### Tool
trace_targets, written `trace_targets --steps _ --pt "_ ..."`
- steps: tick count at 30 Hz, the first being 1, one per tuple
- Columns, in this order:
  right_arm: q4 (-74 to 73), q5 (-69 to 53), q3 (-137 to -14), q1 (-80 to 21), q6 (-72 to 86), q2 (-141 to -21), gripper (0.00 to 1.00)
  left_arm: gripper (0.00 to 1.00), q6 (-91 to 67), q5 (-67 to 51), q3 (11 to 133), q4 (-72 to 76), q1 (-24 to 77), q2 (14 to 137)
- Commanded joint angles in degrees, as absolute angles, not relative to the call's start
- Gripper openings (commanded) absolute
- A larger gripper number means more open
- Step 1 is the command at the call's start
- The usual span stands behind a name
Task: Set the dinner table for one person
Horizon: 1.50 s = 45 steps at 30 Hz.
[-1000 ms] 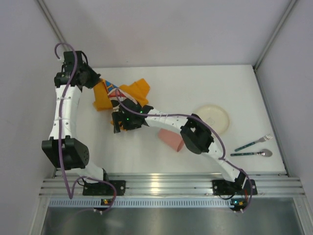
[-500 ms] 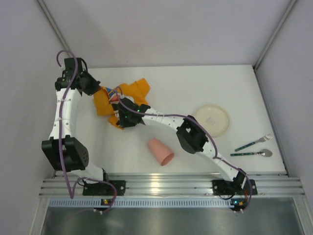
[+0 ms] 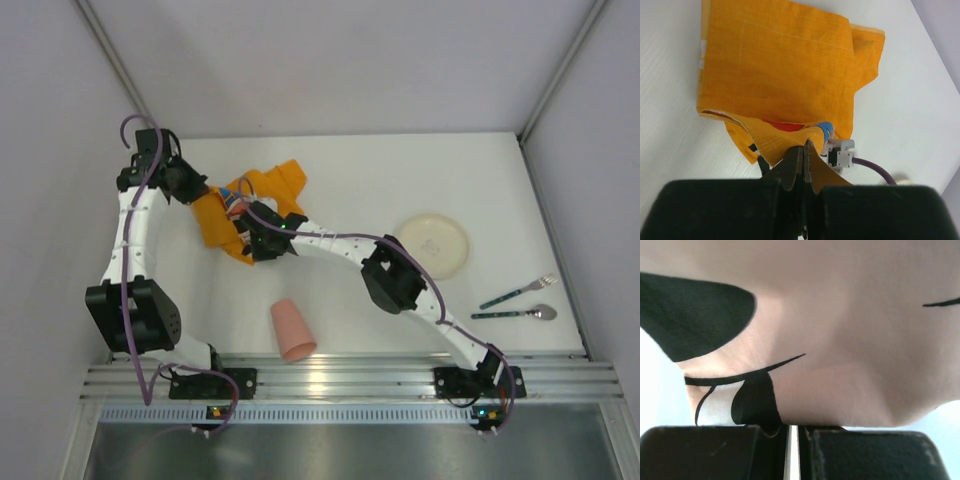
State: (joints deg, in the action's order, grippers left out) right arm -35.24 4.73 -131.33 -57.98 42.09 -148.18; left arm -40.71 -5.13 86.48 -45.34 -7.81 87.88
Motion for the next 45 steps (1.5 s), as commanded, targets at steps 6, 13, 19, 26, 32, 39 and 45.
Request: trace_targets --steps 6,13,19,26,32,39,45 --pt "-42.8 11.1 -100.2 -55.5 38.6 -135.2 0.0 0.0 -43.2 -5.0 87.6 -40.8 -10.4 83.9" --pt "-37.2 11.2 -72.7 -43.5 40.2 -112.3 0.0 0.0 -45.6 -6.9 80.9 -38.6 -10.5 78.8" --pt "-38.1 9.2 -72.0 -38.1 34.7 -109.3 0.27 0.0 -45.4 -7.6 71.1 -38.3 -10.3 73.3" --pt "-35.7 6.4 -67.6 -38.2 35.5 -108.5 0.58 0.0 -44.6 -7.6 67.2 -40.0 -10.3 69.4" --pt "-32.3 0.7 -68.2 -39.2 36.1 -109.0 0.56 0.0 -44.6 -8.4 66.3 -42.1 -10.3 67.4" --pt "-28.3 -8.3 -72.5 -48.9 39.4 -110.3 0.54 0.0 -46.1 -9.0 62.5 -41.5 -10.3 64.8" --pt "-26.3 -8.6 -75.6 -52.1 42.7 -113.4 0.51 0.0 -45.8 -8.8 62.0 -42.1 -10.3 63.6"
